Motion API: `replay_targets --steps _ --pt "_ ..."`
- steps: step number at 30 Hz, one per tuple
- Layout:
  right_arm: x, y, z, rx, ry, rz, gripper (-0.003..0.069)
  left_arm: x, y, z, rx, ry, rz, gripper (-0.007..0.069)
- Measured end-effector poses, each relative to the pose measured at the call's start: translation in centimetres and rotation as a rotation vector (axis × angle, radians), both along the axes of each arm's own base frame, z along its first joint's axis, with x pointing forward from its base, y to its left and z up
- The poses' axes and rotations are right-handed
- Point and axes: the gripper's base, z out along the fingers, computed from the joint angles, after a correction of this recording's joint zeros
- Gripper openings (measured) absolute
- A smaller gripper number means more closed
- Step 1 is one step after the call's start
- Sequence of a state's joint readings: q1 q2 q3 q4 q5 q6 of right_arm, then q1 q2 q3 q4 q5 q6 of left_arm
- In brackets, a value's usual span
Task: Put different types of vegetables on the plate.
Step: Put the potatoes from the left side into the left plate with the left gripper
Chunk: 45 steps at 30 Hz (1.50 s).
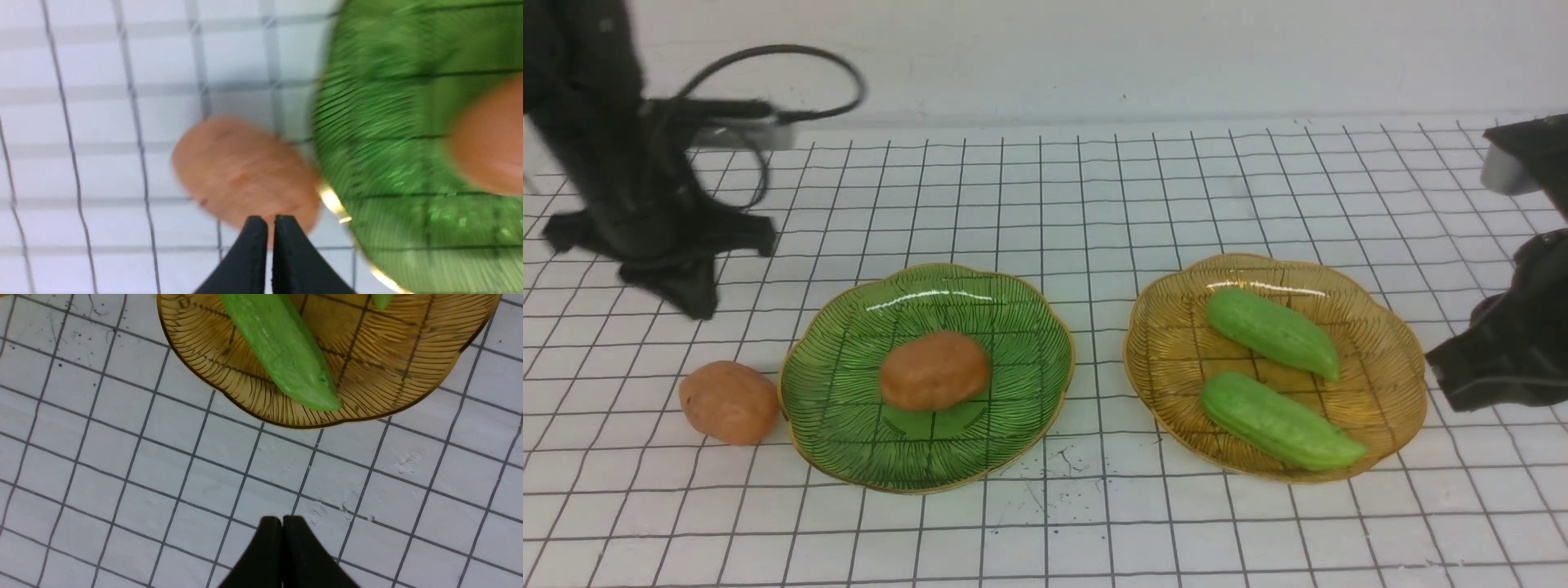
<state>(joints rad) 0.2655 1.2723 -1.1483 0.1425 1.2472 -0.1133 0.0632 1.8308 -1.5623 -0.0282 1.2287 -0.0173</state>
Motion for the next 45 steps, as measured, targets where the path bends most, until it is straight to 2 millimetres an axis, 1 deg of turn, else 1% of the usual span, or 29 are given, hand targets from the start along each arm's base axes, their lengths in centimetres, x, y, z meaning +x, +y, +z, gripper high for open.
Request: replay_targets --steps 2,3,4,5,7,10,12,13,14,16,17,18,20,23,25,28,31,32,33,36,41,44,45 --pt "0.0 0.0 0.0 0.004 0.001 0.000 -0.0014 -0.1 1.8 -0.6 -0.046 0.016 0.082 0.0030" --pt "0.0 0.0 0.0 0.004 0.001 0.000 -0.0014 -0.2 2.9 -0.8 -0.077 0.021 0.148 0.0056" --pt "0.0 0.0 0.0 0.004 0.001 0.000 -0.0014 -0.2 3.0 -0.9 -0.083 0.022 0.159 0.0061" --pt "0.0 0.0 0.0 0.004 0.001 0.000 -0.0014 -0.3 4.0 -1.0 -0.114 0.023 0.229 0.0101" --pt "0.0 0.0 0.0 0.004 0.001 0.000 -0.0014 -0.5 4.8 -1.0 -0.133 0.023 0.305 0.0185" --pt "0.0 0.0 0.0 0.004 0.001 0.000 -0.0014 -0.5 4.8 -1.0 -0.139 0.027 0.358 0.0315" --pt "0.0 0.0 0.0 0.005 0.001 0.000 -0.0014 -0.4 4.7 -1.0 -0.142 0.029 0.375 0.0365" --pt "0.0 0.0 0.0 0.006 0.002 0.000 -0.0014 -0.3 4.4 -1.3 -0.148 0.039 0.409 0.0444" --pt "0.0 0.0 0.0 0.006 0.002 0.000 -0.0014 -0.2 4.2 -1.5 -0.152 0.046 0.424 0.0491" --pt "0.0 0.1 0.0 0.007 0.002 0.000 -0.0014 0.1 3.8 -2.0 -0.157 0.064 0.449 0.0552" --pt "0.0 0.1 0.0 0.007 0.002 0.000 -0.0014 0.5 3.1 -3.0 -0.157 0.094 0.469 0.0614" --pt "0.0 0.1 0.0 0.007 0.002 0.000 -0.0014 0.6 2.9 -3.3 -0.156 0.102 0.467 0.0619" --pt "0.0 0.1 0.0 0.007 0.002 0.000 -0.0014 1.2 2.1 -4.9 -0.140 0.143 0.464 0.0666" --pt "0.0 0.1 0.0 0.006 0.002 0.001 -0.0014 1.7 1.3 -6.8 -0.107 0.191 0.463 0.0675" --pt "0.0 0.1 0.0 0.006 0.002 0.001 -0.0014 1.9 1.2 -7.8 -0.087 0.213 0.468 0.0672" --pt "0.0 0.1 0.0 0.006 0.002 0.001 -0.0014 2.1 1.2 -8.7 -0.068 0.229 0.483 0.0645" --pt "0.0 0.1 0.0 0.006 0.002 0.001 -0.0014 2.4 1.3 -9.3 -0.063 0.219 0.487 0.0610" --pt "0.0 0.1 0.0 0.006 0.002 0.001 -0.0014 2.4 1.3 -9.3 -0.063 0.219 0.487 0.0610" --pt "0.0 0.1 0.0 0.006 0.002 0.001 -0.0014 2.5 1.3 -9.5 -0.063 0.221 0.488 0.0589" --pt "0.0 0.1 0.0 0.006 0.002 0.001 -0.0014 2.5 1.3 -9.4 -0.058 0.220 0.479 0.0550" --pt "0.0 0.1 0.0 0.012 0.003 0.001 -0.0014 2.9 1.5 -8.9 -0.039 0.202 0.413 0.0550" --pt "0.0 0.2 0.0 0.018 0.004 0.002 -0.0014 3.6 1.7 -7.7 -0.034 0.155 0.343 0.0550" --pt "0.0 0.2 0.0 0.021 0.005 0.001 -0.0015 4.0 1.7 -6.7 -0.035 0.120 0.300 0.0550"
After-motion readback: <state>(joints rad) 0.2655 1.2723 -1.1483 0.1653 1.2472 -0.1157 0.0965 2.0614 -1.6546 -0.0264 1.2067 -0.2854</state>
